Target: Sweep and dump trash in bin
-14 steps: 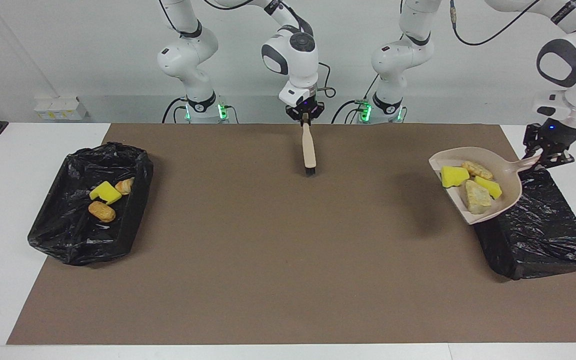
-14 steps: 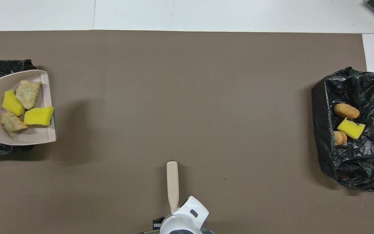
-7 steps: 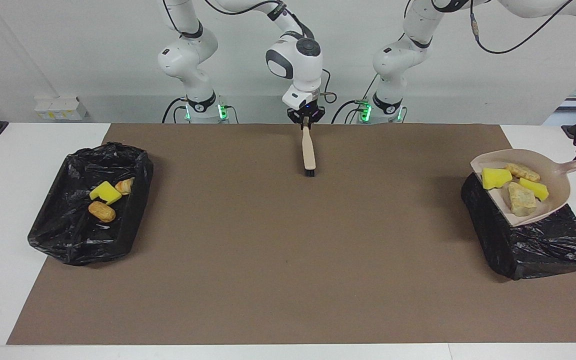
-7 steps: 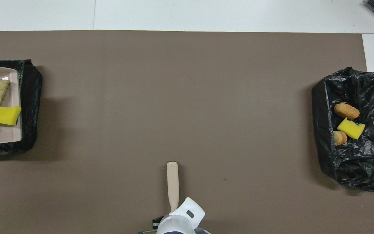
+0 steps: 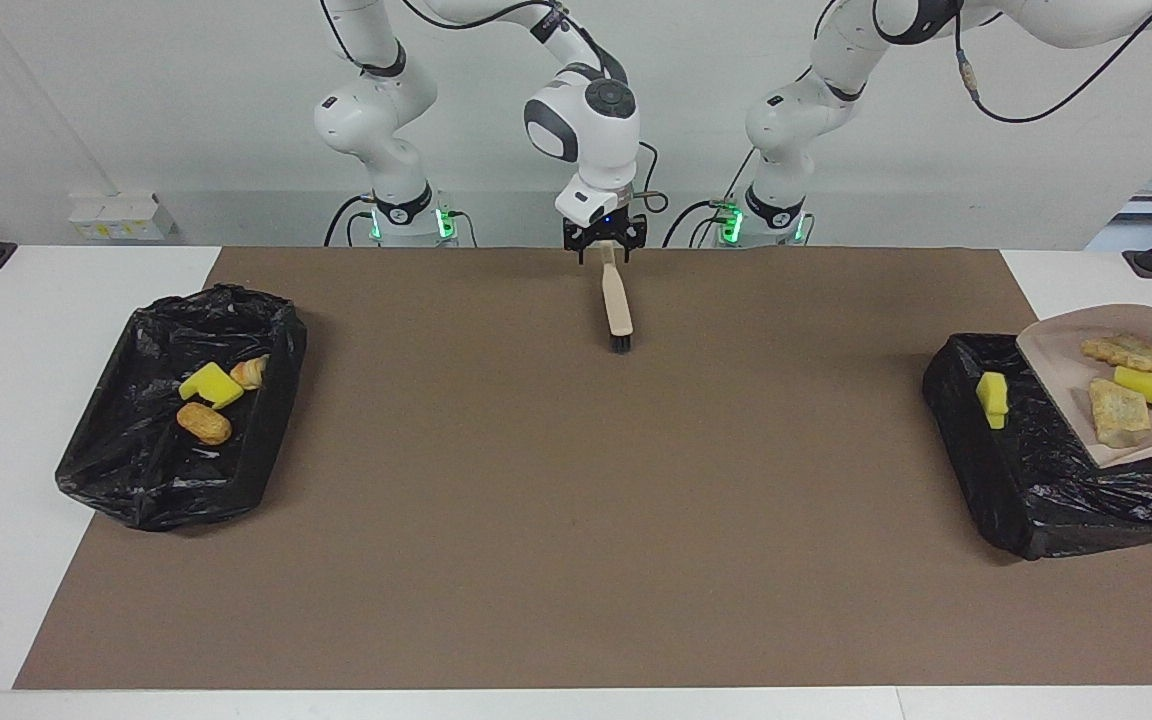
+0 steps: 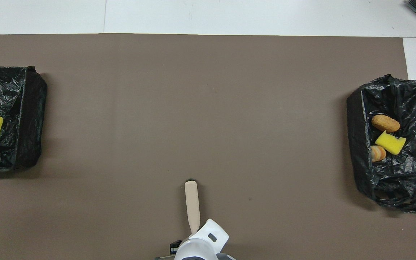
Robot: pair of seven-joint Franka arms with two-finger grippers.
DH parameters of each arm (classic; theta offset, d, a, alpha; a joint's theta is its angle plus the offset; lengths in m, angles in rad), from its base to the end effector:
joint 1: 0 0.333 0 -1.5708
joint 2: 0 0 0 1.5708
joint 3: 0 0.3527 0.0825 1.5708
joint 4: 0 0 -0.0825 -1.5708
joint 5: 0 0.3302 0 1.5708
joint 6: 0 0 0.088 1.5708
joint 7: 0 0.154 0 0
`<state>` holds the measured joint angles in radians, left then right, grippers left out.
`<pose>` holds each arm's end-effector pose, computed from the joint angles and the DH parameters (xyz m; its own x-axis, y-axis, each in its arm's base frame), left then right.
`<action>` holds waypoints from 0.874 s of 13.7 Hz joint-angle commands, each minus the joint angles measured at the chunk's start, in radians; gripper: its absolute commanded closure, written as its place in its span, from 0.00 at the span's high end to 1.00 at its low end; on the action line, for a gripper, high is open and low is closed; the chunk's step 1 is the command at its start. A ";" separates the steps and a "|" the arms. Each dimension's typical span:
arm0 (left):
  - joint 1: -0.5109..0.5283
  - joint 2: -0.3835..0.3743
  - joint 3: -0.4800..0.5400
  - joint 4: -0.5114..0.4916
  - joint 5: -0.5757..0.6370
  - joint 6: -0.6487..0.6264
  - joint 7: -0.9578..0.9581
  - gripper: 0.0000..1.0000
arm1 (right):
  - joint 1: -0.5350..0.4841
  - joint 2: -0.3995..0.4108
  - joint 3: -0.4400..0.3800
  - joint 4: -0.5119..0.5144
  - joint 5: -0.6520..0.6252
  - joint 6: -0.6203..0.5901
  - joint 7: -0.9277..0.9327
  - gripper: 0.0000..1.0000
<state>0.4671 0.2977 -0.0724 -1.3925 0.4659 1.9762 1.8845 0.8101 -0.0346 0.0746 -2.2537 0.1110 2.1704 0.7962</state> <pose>0.5778 0.3005 0.5764 -0.0060 -0.8763 -0.4817 -0.9929 0.0623 -0.1011 0.2872 0.3645 0.3969 0.9950 0.0245 -0.0972 0.0223 -0.9995 -0.0232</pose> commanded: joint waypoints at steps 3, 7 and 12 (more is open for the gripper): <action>-0.022 0.024 -0.004 0.033 0.173 0.018 -0.149 0.00 | -0.237 -0.005 0.001 0.130 -0.025 -0.162 -0.298 1.00; -0.064 0.011 -0.004 0.032 0.318 0.000 -0.232 0.00 | -0.394 0.001 0.002 0.239 -0.076 -0.285 -0.509 1.00; -0.093 -0.054 -0.004 0.032 0.391 -0.088 -0.231 0.00 | -0.621 0.007 0.004 0.336 -0.076 -0.368 -0.779 1.00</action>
<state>0.3991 0.2794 -0.0863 -1.3659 0.8230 1.9459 1.6660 0.2673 -0.0418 0.0618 -1.9511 0.0516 1.8268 0.0950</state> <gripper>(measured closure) 0.674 0.000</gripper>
